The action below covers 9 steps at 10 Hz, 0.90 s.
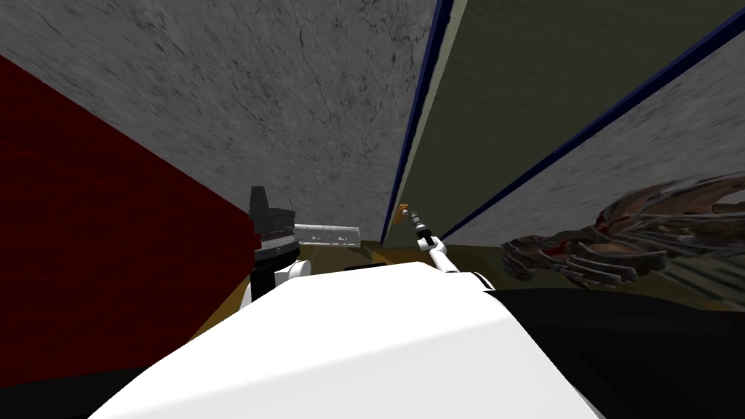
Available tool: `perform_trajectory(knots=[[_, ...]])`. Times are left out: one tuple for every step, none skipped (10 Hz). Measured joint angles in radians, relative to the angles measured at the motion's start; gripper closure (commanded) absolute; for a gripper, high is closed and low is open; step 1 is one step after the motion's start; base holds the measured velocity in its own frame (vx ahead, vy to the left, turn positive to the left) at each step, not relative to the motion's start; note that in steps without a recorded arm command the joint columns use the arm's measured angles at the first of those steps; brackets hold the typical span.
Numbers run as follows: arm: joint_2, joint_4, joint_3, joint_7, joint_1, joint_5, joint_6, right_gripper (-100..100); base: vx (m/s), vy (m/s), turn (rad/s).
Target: Pull the door open
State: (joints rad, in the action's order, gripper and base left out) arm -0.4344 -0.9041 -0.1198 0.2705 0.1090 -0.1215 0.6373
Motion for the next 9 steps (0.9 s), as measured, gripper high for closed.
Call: perform_trajectory(knots=[[-0.004,-0.004,-0.002,0.023,-0.006,-0.012,0.002,-100,-0.022,0.08,-0.06],[-0.008,-0.008,-0.005,0.049,-0.011,-0.026,0.004,-100,-0.029,0.074,-0.07],[-0.013,-0.013,-0.008,0.077,-0.02,-0.04,0.008,-100,-0.035,0.078,-0.069],[-0.019,-0.014,-0.012,0.105,-0.027,-0.055,0.012,-100,-0.027,0.052,-0.023],[-0.021,-0.01,-0.013,0.125,-0.027,-0.062,0.016,-100,-0.024,0.04,-0.042],[-0.025,-0.015,-0.016,0.151,-0.034,-0.072,0.018,-100,-0.028,0.058,-0.074],[-0.03,-0.02,-0.019,0.179,-0.042,-0.087,0.021,-100,-0.022,0.044,-0.033],[-0.032,-0.016,-0.021,0.202,-0.043,-0.094,0.025,-100,-0.022,0.037,-0.04],[-0.036,-0.015,-0.023,0.228,-0.047,-0.104,0.029,-100,-0.015,0.033,-0.026]])
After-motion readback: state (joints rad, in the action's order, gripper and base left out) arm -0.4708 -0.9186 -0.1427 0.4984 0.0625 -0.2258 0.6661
